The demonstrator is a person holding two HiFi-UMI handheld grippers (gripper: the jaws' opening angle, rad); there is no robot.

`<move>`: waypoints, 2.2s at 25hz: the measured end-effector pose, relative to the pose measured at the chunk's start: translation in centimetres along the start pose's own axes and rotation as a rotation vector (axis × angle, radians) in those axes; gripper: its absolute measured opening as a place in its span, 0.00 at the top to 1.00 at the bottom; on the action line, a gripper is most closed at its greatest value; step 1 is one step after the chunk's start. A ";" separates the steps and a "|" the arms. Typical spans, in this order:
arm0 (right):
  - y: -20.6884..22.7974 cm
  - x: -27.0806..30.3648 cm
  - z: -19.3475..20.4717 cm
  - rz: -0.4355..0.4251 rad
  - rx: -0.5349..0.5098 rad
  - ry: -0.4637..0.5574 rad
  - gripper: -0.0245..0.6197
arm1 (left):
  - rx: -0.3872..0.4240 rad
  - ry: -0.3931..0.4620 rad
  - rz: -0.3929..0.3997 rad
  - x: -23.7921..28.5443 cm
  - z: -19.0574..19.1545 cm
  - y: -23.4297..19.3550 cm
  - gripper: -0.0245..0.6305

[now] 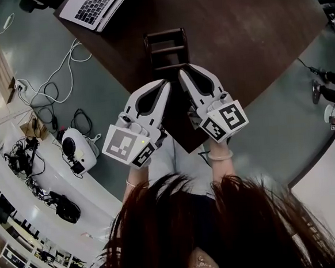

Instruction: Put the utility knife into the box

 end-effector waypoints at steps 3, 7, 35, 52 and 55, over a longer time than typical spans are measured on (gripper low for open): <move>-0.2 -0.5 -1.1 0.004 -0.009 0.027 0.88 | 0.012 0.007 0.006 -0.2 -0.4 0.5 0.96; -0.8 -1.8 -3.5 0.002 -0.041 0.066 0.88 | 0.042 0.028 0.013 -0.6 -1.4 1.6 0.96; -8.0 -7.3 -15.5 -0.061 -0.292 0.190 0.94 | 0.247 0.180 0.057 -3.4 -10.2 9.4 0.96; -8.6 -8.8 -15.4 -0.070 -0.297 0.195 0.94 | 0.252 0.184 0.065 -4.1 -9.4 10.7 0.96; -8.9 -8.8 -15.6 -0.073 -0.299 0.193 0.94 | 0.252 0.185 0.066 -4.1 -9.6 10.8 0.96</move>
Point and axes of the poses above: the fingertips, and each gripper's own axes: x forward along the fingers, y to its right, z out of its underside, the point moved 8 cm from there along -x, backward along the fingers, and after that the axes turned 2 degrees about -x, right-handed, at the moved point
